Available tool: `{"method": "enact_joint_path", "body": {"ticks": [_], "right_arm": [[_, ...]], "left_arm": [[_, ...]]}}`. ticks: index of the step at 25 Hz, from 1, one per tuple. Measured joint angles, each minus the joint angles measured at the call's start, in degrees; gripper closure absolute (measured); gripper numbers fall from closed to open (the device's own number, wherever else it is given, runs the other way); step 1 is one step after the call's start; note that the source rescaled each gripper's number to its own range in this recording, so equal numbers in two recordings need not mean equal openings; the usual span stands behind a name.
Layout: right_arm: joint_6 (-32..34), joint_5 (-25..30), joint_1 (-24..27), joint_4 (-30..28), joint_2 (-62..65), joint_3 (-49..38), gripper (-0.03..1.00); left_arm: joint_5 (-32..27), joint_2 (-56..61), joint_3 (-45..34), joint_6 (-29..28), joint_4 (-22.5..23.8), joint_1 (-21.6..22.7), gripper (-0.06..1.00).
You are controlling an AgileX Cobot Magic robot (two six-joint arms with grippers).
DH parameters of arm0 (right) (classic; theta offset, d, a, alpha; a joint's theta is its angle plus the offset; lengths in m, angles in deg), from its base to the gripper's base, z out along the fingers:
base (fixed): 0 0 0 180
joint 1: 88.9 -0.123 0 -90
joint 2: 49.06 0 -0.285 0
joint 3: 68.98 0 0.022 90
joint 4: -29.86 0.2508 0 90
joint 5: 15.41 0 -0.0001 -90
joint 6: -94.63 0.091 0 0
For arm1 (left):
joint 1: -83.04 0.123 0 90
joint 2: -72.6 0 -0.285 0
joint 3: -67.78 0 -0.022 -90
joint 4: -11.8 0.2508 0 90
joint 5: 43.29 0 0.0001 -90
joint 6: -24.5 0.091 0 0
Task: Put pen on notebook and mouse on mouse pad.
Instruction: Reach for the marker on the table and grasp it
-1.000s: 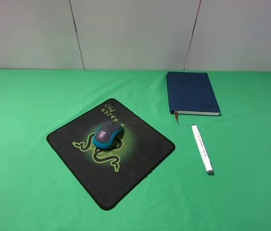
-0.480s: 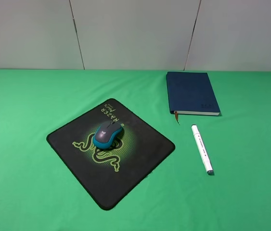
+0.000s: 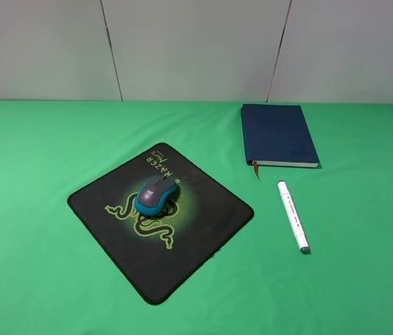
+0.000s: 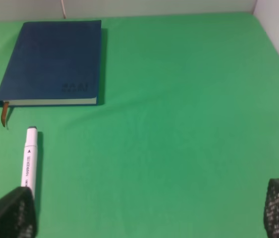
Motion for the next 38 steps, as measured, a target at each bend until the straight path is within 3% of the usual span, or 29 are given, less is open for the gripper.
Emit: {"method": "enact_joint_path", "body": {"ticks": [23,29,33,38], "right_arm": [[0.0,0.0,0.0,0.0,0.0,0.05,-0.03],[0.0,1.1,-0.09,0.0,-7.75,6.74,-0.03],[-0.05,-0.55,-3.47,0.89,-17.59,12.15,-0.03],[-0.05,-3.06,-11.52,0.21,-31.51,15.21,-0.03]], "left_arm": [[0.07,0.0,0.0,0.11,-0.09,0.0,-0.06],[0.07,0.0,0.0,0.11,-0.09,0.0,-0.06],[0.12,0.0,0.0,0.11,-0.09,0.0,-0.06],[0.12,0.0,0.0,0.11,-0.09,0.0,-0.06]]}}
